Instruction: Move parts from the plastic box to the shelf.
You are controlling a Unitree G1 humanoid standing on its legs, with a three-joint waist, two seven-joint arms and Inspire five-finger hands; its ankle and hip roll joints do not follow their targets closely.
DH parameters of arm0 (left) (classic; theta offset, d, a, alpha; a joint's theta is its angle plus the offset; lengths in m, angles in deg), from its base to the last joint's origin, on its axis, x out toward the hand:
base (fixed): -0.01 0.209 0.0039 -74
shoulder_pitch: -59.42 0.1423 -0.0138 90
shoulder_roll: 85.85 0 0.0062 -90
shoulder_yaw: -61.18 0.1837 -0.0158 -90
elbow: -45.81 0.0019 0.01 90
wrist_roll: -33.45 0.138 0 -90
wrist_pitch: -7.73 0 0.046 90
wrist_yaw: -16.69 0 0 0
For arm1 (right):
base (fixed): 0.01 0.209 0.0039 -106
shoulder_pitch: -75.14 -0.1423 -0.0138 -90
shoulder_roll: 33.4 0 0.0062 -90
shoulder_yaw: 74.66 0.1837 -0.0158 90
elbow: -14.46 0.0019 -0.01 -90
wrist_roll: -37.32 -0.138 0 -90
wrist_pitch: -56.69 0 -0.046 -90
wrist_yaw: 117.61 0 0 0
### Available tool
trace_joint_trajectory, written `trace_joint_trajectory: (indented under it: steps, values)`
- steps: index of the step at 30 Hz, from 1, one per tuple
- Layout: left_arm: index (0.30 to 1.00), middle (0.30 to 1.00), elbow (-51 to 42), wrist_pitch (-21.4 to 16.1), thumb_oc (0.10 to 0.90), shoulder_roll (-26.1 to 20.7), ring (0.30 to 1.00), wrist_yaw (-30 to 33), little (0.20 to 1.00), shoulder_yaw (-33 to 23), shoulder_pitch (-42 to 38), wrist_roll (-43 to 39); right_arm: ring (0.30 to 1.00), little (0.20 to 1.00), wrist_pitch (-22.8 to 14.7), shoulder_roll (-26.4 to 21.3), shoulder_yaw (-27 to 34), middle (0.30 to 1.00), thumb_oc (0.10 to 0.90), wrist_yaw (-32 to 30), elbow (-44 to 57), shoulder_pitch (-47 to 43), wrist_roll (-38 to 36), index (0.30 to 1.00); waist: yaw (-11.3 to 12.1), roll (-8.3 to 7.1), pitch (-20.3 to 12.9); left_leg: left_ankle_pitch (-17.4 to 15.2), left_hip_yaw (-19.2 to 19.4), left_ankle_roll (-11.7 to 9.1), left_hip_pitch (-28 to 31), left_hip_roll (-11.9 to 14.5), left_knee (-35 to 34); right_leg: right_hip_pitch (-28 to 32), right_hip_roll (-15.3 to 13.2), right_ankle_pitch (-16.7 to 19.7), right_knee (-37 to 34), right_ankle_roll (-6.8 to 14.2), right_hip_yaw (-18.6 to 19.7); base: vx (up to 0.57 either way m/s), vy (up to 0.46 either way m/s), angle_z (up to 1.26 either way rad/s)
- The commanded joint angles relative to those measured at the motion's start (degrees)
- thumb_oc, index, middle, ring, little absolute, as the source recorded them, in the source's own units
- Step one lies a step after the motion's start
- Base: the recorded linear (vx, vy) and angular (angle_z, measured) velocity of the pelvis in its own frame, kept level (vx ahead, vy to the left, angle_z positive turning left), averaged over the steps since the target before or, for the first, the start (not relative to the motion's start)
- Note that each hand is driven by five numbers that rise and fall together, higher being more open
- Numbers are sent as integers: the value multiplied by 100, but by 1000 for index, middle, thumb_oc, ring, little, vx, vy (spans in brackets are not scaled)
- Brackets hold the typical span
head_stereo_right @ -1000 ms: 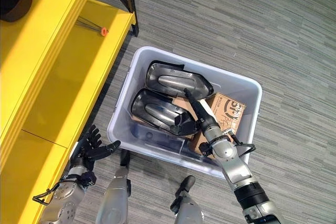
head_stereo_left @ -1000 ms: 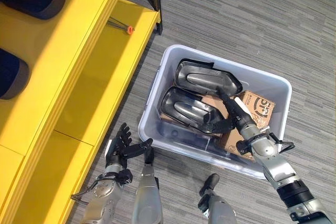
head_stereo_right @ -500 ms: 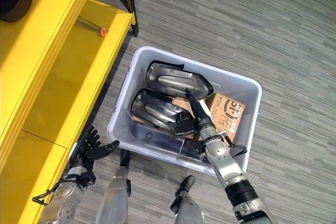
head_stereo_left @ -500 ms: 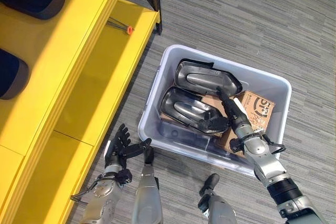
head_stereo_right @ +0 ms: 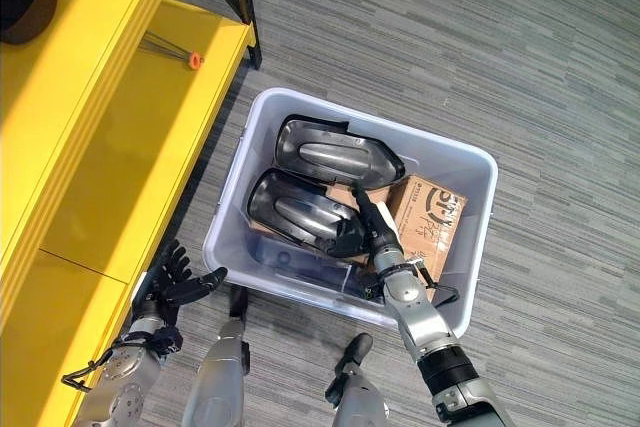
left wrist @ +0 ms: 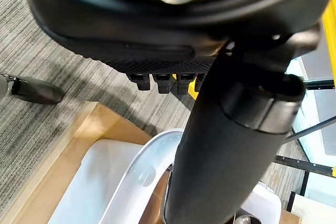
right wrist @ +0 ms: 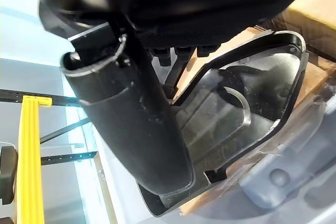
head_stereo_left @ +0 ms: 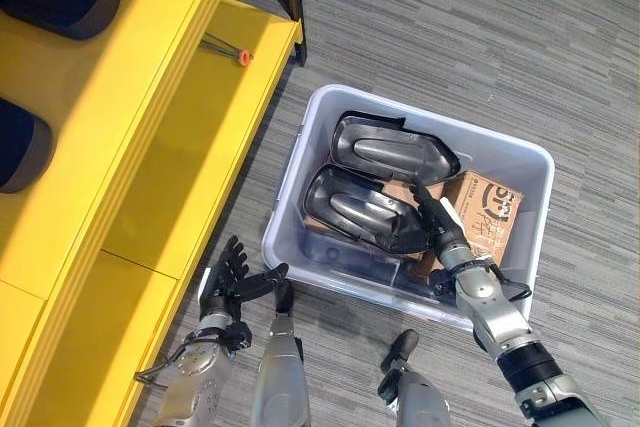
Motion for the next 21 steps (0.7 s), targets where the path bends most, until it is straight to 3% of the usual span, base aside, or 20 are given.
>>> trace_joint_trajectory:
  steps: [1, 21]
  values:
    - [1000, 1000, -430, -327, 900, -43, 1000, 87, 1000, -382, -28, 149, 1000, 1000, -445, -34, 83, 1000, 900, -128, 354, -271, -163, 1000, -104, 50, 22, -644, 161, 101, 294, 114, 246, -225, -76, 60, 196, -20, 406, 0, 0, 0]
    - [1000, 1000, -587, -476, 900, -235, 1000, 328, 1000, -389, -584, 828, 1000, 1000, -606, 179, 276, 1000, 900, -234, 351, -77, -580, 1000, -293, 31, -71, -665, 272, 69, 395, 167, 247, -315, -53, -19, 299, -54, 571, -2, 1, -3]
